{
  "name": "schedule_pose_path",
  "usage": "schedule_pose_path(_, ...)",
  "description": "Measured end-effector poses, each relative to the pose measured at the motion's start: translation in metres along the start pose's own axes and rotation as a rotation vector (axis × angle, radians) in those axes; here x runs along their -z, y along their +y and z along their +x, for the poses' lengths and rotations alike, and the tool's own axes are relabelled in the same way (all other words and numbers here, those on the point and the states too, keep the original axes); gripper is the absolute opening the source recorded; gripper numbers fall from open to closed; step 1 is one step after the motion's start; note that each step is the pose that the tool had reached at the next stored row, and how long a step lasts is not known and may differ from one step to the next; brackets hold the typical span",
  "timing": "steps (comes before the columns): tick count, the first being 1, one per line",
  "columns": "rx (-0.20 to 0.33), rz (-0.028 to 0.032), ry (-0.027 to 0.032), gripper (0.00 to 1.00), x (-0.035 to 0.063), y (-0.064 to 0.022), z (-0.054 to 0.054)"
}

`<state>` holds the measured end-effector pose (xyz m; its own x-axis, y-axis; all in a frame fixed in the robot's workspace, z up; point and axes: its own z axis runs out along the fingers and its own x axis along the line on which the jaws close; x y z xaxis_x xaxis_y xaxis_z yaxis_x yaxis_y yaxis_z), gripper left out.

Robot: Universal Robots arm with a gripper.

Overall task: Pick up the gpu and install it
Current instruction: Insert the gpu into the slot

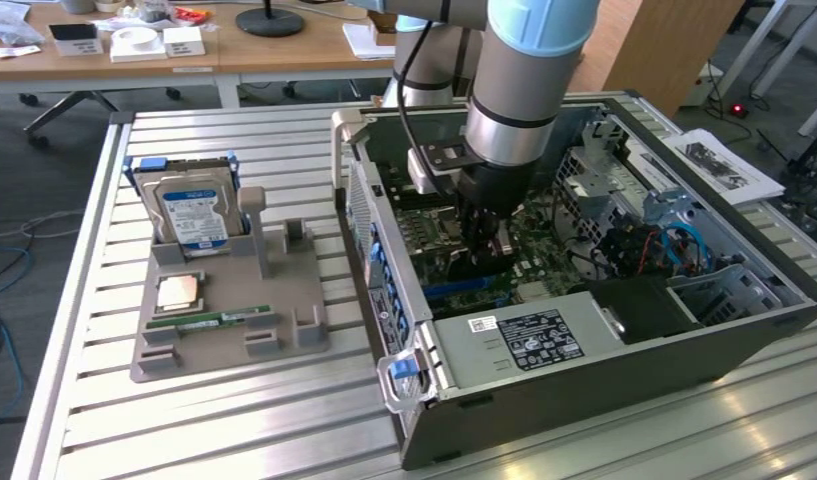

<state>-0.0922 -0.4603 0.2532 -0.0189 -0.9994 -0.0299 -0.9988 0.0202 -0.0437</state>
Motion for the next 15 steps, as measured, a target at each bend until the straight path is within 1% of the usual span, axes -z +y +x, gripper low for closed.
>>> schedule_pose_path(3,-0.001,0.0001,0.0049,0.27,0.0,0.0,0.0)
schedule_pose_path(5,-0.001,0.0,0.0069,0.27,-0.0003,0.0,0.0001)
schedule_pose_path(15,-0.004,0.0002,0.0073,0.27,-0.0053,0.0006,0.0002)
